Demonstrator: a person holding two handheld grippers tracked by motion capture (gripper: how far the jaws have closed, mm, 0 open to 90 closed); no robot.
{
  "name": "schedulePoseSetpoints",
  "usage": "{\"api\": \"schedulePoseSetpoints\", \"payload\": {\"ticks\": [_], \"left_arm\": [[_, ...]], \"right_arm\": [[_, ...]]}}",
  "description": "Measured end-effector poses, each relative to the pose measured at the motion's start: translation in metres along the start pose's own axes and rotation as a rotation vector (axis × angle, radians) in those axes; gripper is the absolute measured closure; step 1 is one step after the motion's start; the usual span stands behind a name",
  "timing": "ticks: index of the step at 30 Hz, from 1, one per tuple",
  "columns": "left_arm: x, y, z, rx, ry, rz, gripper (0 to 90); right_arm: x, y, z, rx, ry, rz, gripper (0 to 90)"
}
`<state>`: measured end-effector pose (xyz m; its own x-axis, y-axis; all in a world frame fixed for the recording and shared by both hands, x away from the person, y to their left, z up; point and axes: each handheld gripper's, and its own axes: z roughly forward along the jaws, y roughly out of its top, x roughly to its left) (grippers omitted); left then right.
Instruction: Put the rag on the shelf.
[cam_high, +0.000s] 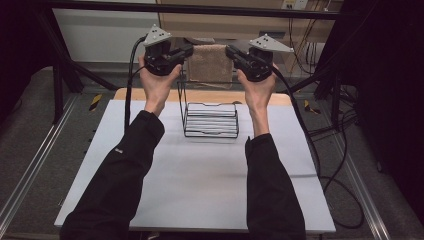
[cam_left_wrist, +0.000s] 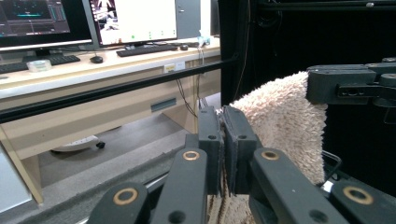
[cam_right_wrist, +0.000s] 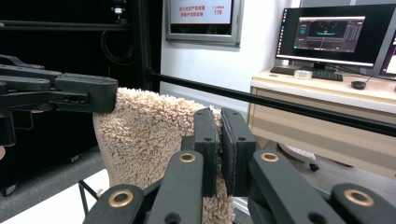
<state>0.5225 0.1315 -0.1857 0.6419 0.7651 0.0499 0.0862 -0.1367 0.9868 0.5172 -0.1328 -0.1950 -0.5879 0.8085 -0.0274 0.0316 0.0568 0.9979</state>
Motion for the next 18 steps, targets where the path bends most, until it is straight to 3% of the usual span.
{"api": "schedulePoseSetpoints", "payload": {"ticks": [18], "left_arm": [[-0.011, -0.018, -0.008, 0.034, -0.052, 0.008, 86.2]], "right_arm": [[0.005, -0.022, -0.013, 0.028, 0.007, 0.01, 85.4]]}}
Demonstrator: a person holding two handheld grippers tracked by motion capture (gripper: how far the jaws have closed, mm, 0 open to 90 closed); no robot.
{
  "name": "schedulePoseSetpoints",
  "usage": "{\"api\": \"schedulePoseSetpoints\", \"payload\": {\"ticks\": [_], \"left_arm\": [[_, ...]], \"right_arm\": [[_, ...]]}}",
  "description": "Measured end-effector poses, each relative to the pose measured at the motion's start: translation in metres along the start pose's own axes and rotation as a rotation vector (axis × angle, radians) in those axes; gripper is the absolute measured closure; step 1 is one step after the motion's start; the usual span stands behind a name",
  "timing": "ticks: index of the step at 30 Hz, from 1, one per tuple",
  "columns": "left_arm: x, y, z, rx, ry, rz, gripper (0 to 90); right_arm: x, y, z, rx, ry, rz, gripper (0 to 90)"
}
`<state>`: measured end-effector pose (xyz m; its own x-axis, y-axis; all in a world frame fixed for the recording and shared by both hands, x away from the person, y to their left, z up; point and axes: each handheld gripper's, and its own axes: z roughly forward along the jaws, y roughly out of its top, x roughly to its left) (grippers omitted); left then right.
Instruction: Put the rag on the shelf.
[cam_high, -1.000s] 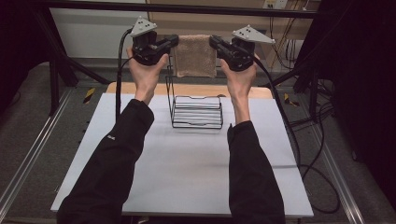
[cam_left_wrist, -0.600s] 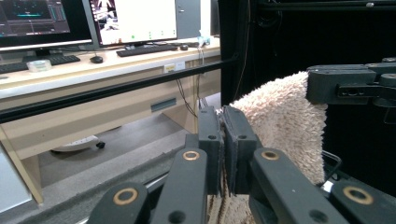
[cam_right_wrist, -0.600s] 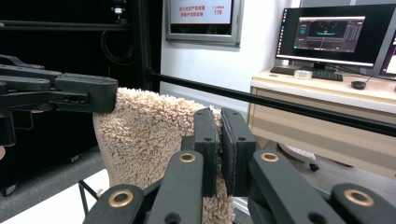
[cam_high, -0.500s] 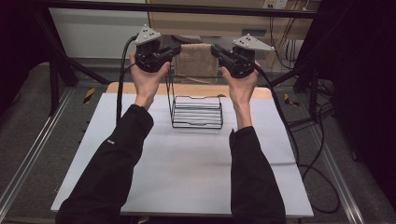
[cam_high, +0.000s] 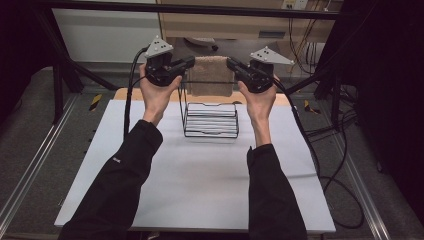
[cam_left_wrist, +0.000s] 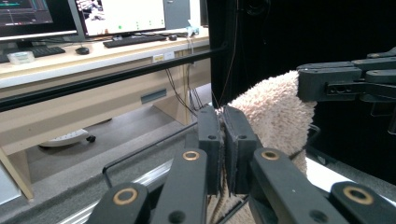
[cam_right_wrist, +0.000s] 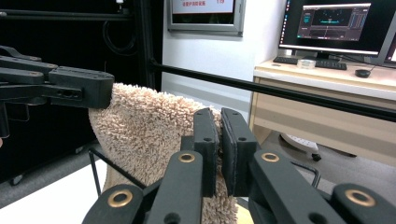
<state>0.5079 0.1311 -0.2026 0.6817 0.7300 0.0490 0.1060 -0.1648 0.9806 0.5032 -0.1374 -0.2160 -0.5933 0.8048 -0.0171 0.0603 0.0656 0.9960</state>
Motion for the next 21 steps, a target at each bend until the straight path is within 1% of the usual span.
{"api": "schedulePoseSetpoints", "payload": {"ticks": [3, 5, 9, 12, 21], "left_arm": [[-0.002, -0.003, -0.001, 0.01, -0.001, 0.009, 86.2], [-0.002, -0.006, -0.001, 0.016, -0.006, 0.011, 86.2], [-0.004, -0.011, -0.001, 0.023, -0.011, 0.006, 86.2], [-0.005, -0.014, -0.004, 0.019, -0.02, 0.001, 86.2], [-0.011, -0.023, -0.01, 0.044, -0.023, 0.015, 85.6]], "right_arm": [[0.002, -0.003, -0.002, 0.01, -0.001, -0.009, 85.3], [0.002, -0.005, -0.003, 0.011, 0.005, -0.004, 85.3], [0.002, -0.01, -0.003, 0.022, 0.006, 0.0, 85.3], [0.002, -0.013, -0.006, 0.021, 0.017, 0.003, 85.2], [0.009, -0.016, -0.013, 0.053, 0.038, -0.02, 84.9]]}}
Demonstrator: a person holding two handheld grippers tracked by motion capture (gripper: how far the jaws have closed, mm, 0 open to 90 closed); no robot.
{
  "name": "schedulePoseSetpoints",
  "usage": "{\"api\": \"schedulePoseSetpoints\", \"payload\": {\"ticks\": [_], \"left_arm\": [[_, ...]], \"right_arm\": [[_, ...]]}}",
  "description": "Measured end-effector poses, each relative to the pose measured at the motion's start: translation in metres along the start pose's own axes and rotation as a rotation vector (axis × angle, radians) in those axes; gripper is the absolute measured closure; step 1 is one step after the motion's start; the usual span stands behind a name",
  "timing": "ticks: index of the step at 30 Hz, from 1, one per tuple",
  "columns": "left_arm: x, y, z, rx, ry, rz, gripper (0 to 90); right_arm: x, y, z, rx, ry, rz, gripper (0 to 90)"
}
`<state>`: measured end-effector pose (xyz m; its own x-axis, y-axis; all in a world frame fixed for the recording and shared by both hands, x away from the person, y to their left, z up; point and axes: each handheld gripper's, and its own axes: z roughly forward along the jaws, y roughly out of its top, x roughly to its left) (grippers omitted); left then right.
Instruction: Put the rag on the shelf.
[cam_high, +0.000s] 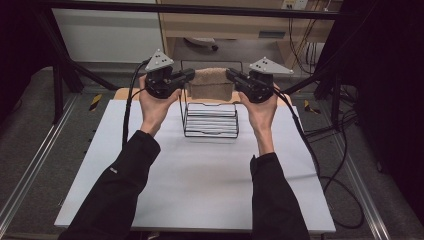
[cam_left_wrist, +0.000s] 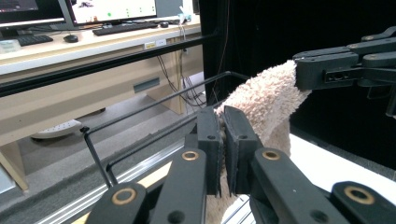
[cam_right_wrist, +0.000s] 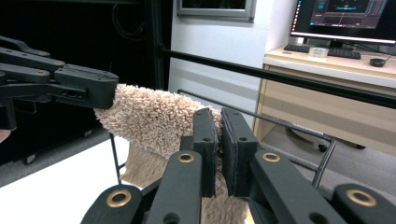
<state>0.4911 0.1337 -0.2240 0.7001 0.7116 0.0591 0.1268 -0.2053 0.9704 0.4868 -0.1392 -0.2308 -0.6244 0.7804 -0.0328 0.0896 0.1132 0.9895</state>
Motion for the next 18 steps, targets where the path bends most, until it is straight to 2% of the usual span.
{"api": "schedulePoseSetpoints", "payload": {"ticks": [3, 8, 18], "left_arm": [[-0.002, -0.003, -0.001, 0.01, -0.004, 0.0, 85.5], [-0.007, -0.006, -0.001, 0.033, 0.013, 0.013, 84.7], [-0.009, -0.01, -0.005, 0.06, -0.003, 0.003, 82.0]], "right_arm": [[0.001, -0.002, -0.002, 0.011, 0.013, 0.004, 84.7], [0.001, -0.006, -0.005, 0.034, 0.03, 0.007, 84.6], [0.003, -0.013, -0.009, 0.074, 0.054, -0.01, 84.5]]}}
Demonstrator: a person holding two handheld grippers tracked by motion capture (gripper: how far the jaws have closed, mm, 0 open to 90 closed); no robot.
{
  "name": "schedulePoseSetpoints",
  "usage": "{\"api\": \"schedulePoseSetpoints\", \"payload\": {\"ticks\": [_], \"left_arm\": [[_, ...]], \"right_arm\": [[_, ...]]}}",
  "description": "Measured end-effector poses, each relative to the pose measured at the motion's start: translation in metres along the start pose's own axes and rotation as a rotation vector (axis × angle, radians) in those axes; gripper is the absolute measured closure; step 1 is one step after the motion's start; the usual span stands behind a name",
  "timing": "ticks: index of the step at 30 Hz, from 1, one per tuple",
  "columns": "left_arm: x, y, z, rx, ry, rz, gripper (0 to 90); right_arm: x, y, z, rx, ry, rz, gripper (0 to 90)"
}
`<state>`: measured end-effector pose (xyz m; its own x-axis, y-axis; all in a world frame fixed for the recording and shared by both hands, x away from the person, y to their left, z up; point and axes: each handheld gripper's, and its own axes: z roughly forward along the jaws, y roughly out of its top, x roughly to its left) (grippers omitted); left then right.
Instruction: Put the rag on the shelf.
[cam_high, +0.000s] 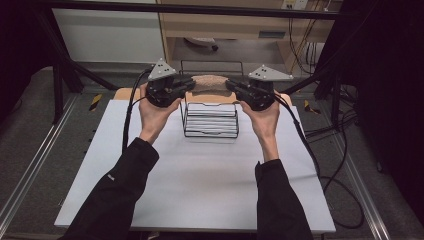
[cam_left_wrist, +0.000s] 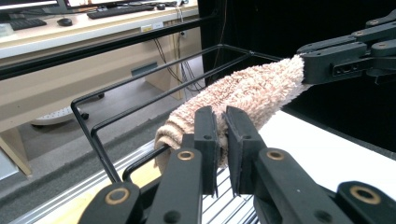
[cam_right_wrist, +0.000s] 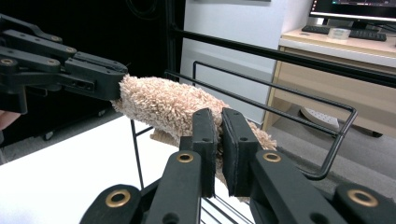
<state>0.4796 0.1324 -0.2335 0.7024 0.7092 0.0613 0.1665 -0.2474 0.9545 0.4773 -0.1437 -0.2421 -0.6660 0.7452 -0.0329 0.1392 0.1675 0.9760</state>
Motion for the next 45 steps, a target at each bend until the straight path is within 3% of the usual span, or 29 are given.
{"api": "schedulePoseSetpoints", "payload": {"ticks": [7, 10, 14, 20, 32, 37, 42, 45], "left_arm": [[0.005, 0.017, -0.01, -0.043, -0.008, -0.063, 75.7], [0.006, 0.023, -0.005, -0.015, 0.0, -0.068, 79.5], [0.005, 0.023, 0.004, 0.02, -0.019, -0.076, 87.9], [0.0, 0.016, 0.014, 0.096, -0.046, -0.053, 89.8], [-0.006, 0.002, 0.02, 0.15, -0.047, -0.003, 89.9], [-0.006, 0.0, 0.021, 0.15, -0.042, 0.0, 89.9], [-0.005, -0.009, 0.022, 0.157, -0.039, -0.006, 89.9], [-0.003, -0.014, 0.023, 0.162, -0.04, -0.01, 89.8]], "right_arm": [[-0.001, -0.005, -0.001, 0.003, 0.008, -0.001, 84.5], [0.0, -0.006, 0.0, 0.007, 0.009, -0.009, 84.4], [0.0, -0.008, 0.0, 0.012, 0.014, -0.016, 84.2], [-0.001, -0.011, -0.002, 0.022, 0.025, -0.015, 82.5], [-0.003, -0.017, -0.006, 0.033, 0.046, 0.011, 74.1], [-0.003, -0.009, -0.011, -0.014, 0.052, 0.025, 68.9], [-0.002, -0.011, -0.007, 0.038, 0.061, 0.046, 84.4], [-0.003, -0.019, -0.003, 0.078, 0.056, 0.082, 89.7]]}}
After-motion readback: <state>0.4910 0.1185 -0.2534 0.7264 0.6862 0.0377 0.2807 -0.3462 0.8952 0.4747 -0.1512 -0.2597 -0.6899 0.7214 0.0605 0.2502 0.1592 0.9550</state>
